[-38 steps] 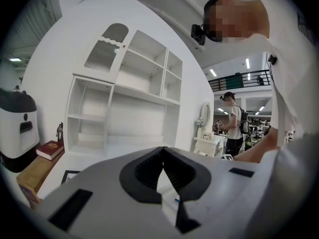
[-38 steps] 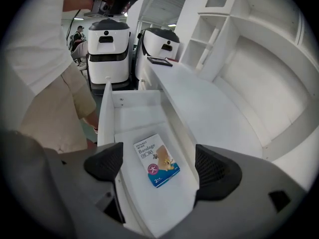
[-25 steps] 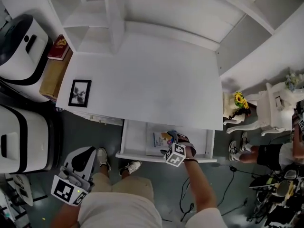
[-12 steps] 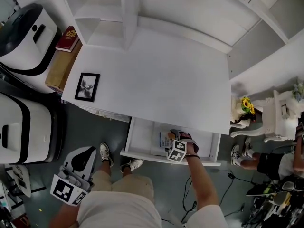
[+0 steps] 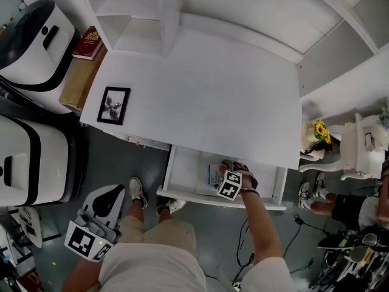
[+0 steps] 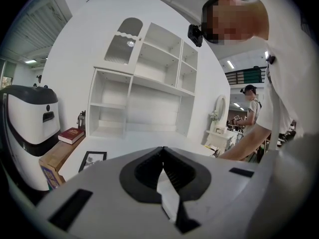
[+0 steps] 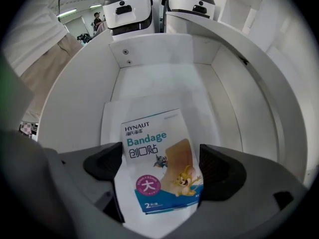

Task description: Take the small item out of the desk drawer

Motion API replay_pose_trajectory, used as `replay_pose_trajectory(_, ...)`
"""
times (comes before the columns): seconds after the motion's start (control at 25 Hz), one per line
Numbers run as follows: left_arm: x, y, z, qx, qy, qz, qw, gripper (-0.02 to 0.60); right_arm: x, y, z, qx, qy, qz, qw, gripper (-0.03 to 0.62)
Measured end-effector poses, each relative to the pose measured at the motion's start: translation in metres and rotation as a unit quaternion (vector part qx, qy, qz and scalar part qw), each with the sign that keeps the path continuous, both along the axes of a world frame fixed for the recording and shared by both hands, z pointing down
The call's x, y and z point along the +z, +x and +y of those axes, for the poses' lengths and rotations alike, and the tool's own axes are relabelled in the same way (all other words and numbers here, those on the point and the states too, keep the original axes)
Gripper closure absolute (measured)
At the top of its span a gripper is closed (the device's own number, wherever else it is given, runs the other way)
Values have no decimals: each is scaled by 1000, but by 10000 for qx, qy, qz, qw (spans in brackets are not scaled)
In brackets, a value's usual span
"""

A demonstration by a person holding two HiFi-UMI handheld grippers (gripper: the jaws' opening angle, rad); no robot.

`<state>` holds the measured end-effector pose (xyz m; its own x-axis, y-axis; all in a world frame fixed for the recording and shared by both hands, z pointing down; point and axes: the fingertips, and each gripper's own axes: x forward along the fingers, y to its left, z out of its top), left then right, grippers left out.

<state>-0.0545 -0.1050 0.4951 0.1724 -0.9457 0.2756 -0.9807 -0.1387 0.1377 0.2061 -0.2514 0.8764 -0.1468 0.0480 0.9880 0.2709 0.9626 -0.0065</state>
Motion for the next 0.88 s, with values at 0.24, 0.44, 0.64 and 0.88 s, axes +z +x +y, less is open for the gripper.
replay_pose_trajectory(0.24, 1, 0, 3, -53, 14, 23, 10000, 566, 4, 0, 3, 20, -263, 144, 9995, 117)
replay_pose_trajectory(0.44, 4, -3, 3, -69, 22, 72, 9999, 566, 5, -2, 3, 78, -216, 154, 9996, 117)
replay_pose_trajectory(0.64, 0, -4, 1, -25, 123, 73, 9999, 566, 6, -3, 5, 104, -63, 365, 9993, 118)
replay_pose_trajectory(0.88, -6, -12, -1, 29, 210, 64, 9998, 566, 4, -2, 3, 294, -16, 410, 9987, 120)
